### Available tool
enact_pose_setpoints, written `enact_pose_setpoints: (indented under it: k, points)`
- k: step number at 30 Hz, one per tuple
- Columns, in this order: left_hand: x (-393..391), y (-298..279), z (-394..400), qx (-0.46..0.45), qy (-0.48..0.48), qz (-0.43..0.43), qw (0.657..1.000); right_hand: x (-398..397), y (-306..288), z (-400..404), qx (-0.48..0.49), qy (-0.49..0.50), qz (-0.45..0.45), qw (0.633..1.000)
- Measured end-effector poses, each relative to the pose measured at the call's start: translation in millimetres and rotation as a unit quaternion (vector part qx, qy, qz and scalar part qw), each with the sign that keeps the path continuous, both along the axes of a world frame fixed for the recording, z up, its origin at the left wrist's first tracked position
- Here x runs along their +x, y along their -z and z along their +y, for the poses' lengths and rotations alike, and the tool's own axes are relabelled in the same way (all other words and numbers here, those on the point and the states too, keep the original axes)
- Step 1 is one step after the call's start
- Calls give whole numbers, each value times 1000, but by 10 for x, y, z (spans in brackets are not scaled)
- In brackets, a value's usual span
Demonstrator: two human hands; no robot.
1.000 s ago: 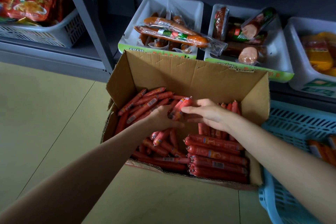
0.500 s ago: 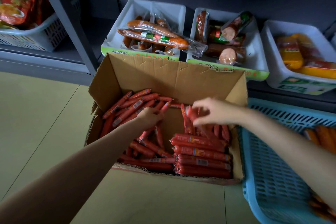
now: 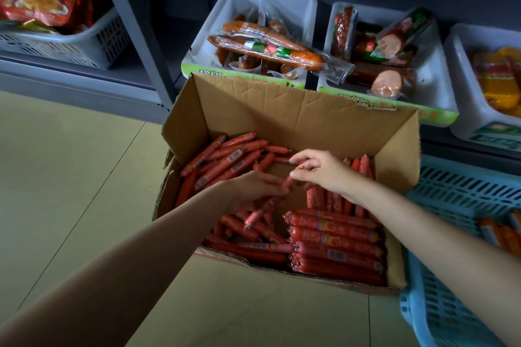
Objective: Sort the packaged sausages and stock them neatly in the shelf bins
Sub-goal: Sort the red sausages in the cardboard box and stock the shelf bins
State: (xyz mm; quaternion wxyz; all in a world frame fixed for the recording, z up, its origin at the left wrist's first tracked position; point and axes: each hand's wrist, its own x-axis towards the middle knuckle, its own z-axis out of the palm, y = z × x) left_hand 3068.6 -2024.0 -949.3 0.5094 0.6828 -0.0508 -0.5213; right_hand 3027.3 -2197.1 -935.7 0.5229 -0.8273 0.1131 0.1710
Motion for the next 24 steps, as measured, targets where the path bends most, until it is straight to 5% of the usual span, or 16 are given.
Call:
enact_pose_setpoints:
  k: [4, 7, 15, 20, 24]
  points:
    - [47, 35, -117, 48, -7, -104, 993, 59, -105, -101, 60, 117, -58, 990]
    - [110, 186, -83, 218, 112, -290, 925, 122, -320, -428, 84, 225, -103, 965]
    - [26, 329, -143, 316, 183, -373, 853, 58, -371, -876, -120, 85, -10, 989]
    - [2, 362, -172, 283, 150, -347, 882, 57, 144, -727, -399, 88, -52, 911]
    - [23, 348, -145, 206, 62, -334, 918, -125, 355, -497, -432, -90, -61, 895]
